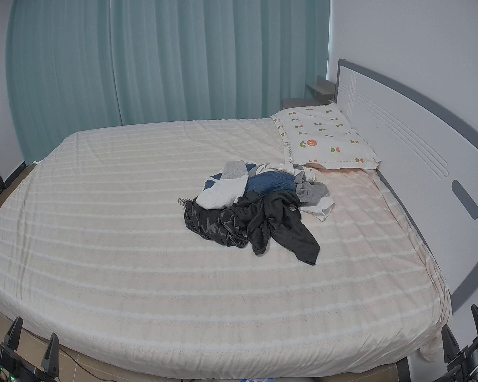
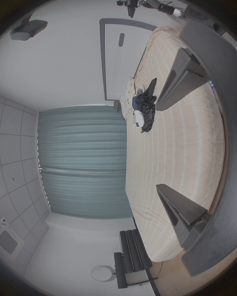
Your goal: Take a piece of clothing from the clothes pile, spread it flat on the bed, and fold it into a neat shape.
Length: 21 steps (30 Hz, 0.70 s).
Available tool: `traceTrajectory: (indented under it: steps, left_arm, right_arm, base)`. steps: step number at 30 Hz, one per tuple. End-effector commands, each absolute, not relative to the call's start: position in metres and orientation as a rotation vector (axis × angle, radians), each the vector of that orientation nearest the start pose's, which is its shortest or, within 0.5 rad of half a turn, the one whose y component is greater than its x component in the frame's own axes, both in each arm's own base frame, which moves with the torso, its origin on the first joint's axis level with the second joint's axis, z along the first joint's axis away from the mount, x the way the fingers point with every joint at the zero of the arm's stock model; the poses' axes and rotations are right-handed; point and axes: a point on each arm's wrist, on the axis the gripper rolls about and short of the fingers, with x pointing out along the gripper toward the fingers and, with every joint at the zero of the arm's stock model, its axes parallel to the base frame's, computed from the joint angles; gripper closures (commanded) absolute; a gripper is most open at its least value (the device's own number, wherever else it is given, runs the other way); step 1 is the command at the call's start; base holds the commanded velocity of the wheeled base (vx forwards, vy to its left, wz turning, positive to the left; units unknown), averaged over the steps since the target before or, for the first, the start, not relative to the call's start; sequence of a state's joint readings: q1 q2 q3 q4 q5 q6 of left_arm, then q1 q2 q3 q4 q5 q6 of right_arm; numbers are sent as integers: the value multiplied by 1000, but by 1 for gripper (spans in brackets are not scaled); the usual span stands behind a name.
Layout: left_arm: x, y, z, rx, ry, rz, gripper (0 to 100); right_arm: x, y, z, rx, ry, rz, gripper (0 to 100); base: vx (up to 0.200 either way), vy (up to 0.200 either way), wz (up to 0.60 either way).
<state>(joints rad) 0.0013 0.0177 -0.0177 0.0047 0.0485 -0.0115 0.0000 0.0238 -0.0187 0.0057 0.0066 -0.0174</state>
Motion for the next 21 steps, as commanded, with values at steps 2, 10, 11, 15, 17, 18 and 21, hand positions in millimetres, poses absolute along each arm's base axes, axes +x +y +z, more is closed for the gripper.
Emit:
traceTrajectory:
  steps: [2, 10, 11, 15, 17, 18, 21]
  left_arm:
    - [-23, 1, 75, -12, 4, 51, 0]
    - [-23, 1, 75, -12, 4, 51, 0]
    - [-23, 1, 75, -12, 4, 51, 0]
    - [-23, 1, 75, -12, 4, 51, 0]
    - [-23, 1, 75, -12, 4, 51, 0]
    - [-23, 1, 75, -12, 4, 51, 0]
    - [-23, 1, 75, -12, 4, 51, 0]
  right_arm:
    - [59, 8, 153, 5, 391, 271, 0]
    - [137, 26, 143, 65, 528, 352, 0]
    - [154, 32, 139, 65, 546, 361, 0]
    - [214, 45, 119, 62, 594, 326, 0]
    - [241, 54, 109, 85, 603, 311, 0]
    - [255, 59, 102, 104, 607, 304, 0]
    - [291, 73, 87, 152, 608, 266, 0]
  base:
    - [0, 0, 0]
    - [0, 0, 0]
    - [0, 0, 0]
    - [0, 0, 0]
    - [0, 0, 0]
    - [0, 0, 0]
    - [0, 0, 0]
